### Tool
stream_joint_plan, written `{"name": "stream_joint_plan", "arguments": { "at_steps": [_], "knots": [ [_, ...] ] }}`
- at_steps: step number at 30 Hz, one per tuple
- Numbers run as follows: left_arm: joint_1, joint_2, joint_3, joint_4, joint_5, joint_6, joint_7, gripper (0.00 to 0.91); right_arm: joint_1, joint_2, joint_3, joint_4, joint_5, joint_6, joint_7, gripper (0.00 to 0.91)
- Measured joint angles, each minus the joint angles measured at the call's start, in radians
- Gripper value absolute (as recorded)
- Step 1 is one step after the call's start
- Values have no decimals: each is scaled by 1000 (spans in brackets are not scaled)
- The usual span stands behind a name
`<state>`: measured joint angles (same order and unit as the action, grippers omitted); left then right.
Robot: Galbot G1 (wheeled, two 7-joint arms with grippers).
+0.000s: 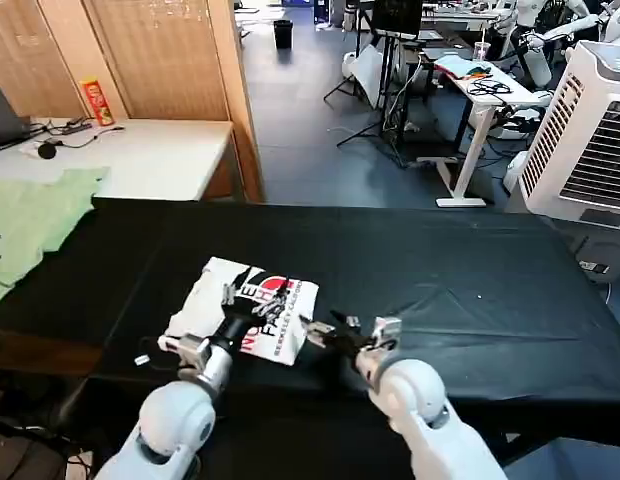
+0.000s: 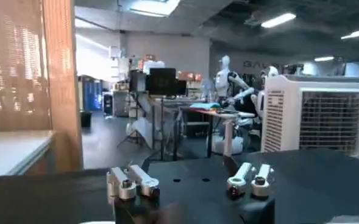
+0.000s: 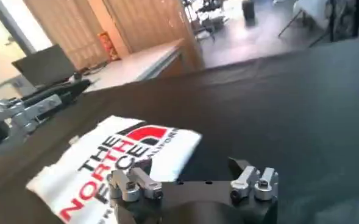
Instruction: Fold and organize the clothes.
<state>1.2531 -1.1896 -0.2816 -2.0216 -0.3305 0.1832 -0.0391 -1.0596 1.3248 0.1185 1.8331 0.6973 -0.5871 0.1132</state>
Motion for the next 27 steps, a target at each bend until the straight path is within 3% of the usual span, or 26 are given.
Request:
{"name": "stream_joint_plan", "arguments": {
  "at_steps": [1,3,4,5,7,10,20,21,22,23,24,27],
  "knots": [
    [3,0,-4,0,0,-2,-1,878,5,7,-7,-11,0,1,4,848],
    [10,0,-9,-1,1,-4,-2,878,14,20,-15,-34,0,4,8,692],
    [14,0,-13,-2,2,-7,-2,878,18,24,-16,-42,0,6,8,497],
    [18,0,-17,-2,2,-9,-3,878,20,26,-17,-48,0,7,8,410],
    [24,-1,-24,-4,4,-12,-3,878,26,30,-17,-61,-1,12,7,107],
    [34,-4,-30,-7,6,-15,-5,878,34,31,-14,-78,-1,17,4,49],
    [71,-21,-58,-10,23,-31,-6,878,77,-1,20,-119,14,23,-29,39],
    [76,-22,-62,-11,25,-34,-6,878,84,-12,26,-121,26,21,-35,49],
    [81,-23,-68,-11,27,-38,-6,878,93,-26,34,-124,41,15,-39,127],
    [86,-23,-72,-11,28,-43,-6,878,102,-43,44,-125,54,6,-45,293],
    [91,-23,-75,-11,31,-45,-9,878,112,-62,53,-125,62,-2,-52,878],
    [104,-27,-79,-5,46,-37,-42,878,117,-121,69,-114,55,-25,-80,878]
  ]
}}
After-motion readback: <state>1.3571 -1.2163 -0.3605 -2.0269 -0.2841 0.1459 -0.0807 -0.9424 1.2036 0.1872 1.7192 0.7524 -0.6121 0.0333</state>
